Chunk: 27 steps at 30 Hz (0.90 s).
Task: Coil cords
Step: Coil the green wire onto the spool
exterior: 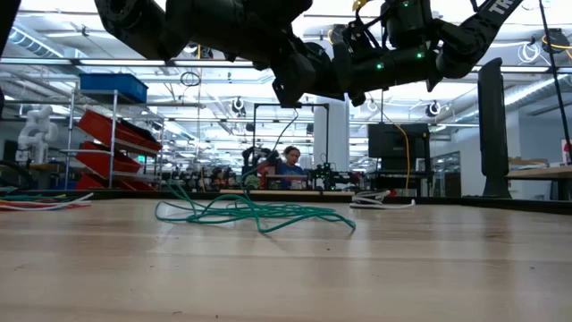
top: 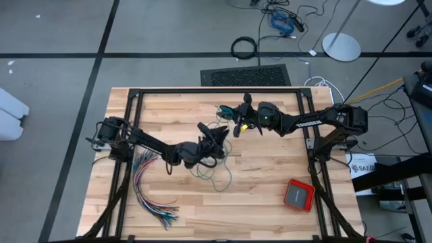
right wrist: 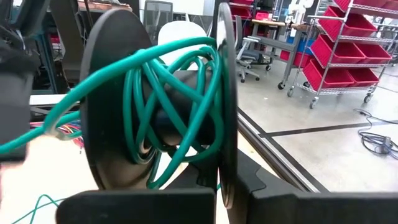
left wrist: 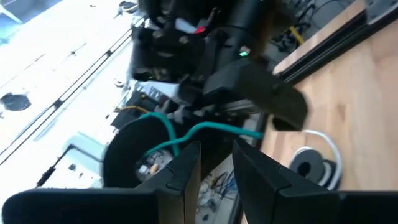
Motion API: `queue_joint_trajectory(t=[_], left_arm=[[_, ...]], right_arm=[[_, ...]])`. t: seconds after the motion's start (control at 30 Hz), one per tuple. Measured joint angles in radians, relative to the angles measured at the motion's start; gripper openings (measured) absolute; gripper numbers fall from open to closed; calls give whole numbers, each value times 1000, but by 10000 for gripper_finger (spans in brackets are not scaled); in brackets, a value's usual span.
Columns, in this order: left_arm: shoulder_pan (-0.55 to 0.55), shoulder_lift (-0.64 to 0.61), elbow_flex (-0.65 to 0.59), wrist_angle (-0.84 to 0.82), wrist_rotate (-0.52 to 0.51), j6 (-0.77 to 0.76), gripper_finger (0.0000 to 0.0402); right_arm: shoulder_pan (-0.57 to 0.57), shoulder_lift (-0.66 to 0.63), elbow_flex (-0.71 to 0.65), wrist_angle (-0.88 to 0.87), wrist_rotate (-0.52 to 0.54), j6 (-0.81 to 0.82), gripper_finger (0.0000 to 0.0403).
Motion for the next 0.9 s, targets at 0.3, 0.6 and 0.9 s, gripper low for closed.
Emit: queue_joint_trajectory(t=[0.3, 0.6, 0.9], left_arm=[[9, -2, 0, 46, -40, 38, 102], [49, -2, -1, 32, -53, 4, 102], [74, -2, -1, -10, 73, -98, 102]], right_arm=[[0, 0, 0, 0, 0, 1, 0], [0, 0, 0, 6, 0, 2, 0], [0, 0, 0, 8, -1, 3, 0]])
